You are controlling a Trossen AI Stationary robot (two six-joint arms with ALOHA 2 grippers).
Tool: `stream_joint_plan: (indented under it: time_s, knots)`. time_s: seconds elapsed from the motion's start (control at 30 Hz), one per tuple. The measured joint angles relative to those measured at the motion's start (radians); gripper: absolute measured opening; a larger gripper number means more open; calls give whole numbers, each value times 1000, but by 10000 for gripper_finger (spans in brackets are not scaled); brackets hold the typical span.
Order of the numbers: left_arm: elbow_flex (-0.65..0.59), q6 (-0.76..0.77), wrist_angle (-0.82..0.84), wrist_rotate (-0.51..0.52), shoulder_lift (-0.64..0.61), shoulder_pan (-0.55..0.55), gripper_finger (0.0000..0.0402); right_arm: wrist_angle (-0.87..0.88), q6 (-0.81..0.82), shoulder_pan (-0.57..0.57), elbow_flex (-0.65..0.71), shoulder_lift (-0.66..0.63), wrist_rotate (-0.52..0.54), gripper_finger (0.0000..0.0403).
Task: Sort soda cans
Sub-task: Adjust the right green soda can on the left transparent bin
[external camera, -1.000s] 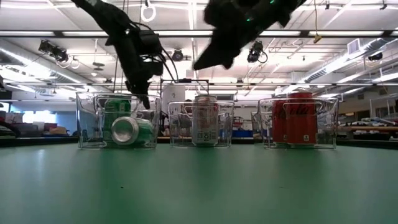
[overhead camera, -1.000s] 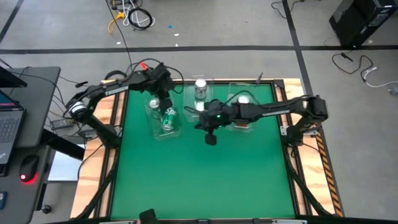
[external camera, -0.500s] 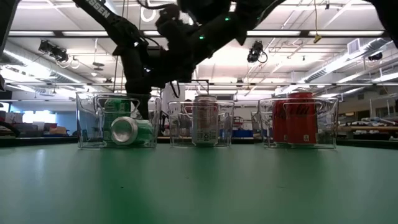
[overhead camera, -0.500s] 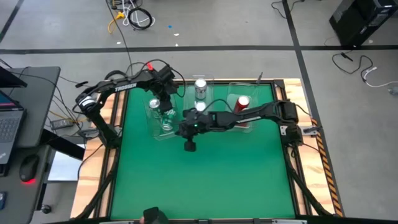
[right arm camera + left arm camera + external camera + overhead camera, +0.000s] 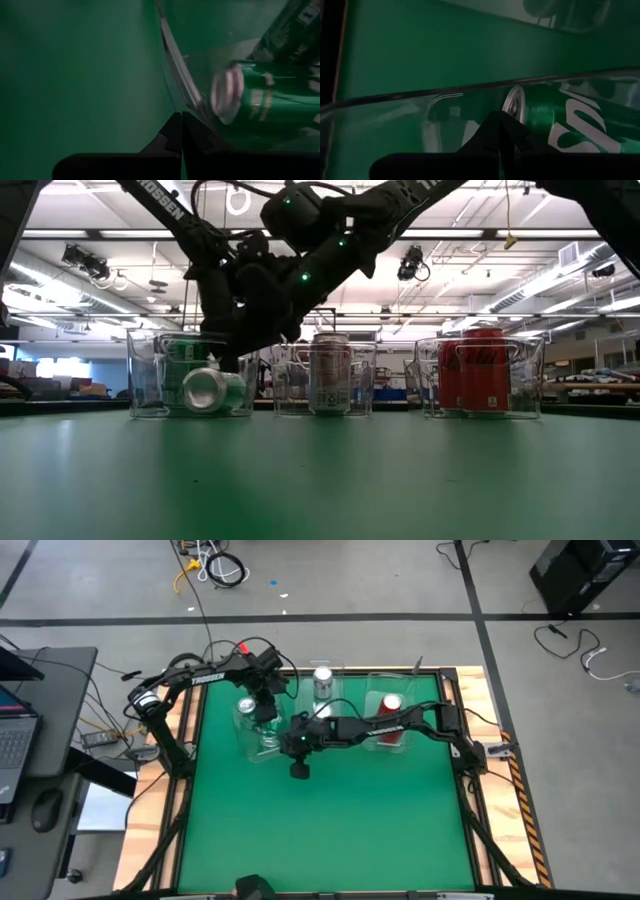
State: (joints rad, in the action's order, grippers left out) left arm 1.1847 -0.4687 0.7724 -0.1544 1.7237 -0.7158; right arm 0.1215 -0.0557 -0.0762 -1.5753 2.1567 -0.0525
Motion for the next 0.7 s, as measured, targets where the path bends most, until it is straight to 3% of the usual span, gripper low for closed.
stream_joint_plan:
  time_s: [0.27,0.53,0.7]
  knots:
    - [-1,-19,51,-24,-19,14,0,1,3,-20,0,0,4,0]
    - [-1,-2,67,-27,-121,39,0,-2,3,-34,0,0,8,0]
    - [-1,50,31,72,-127,20,0,-9,2,-38,1,0,10,0]
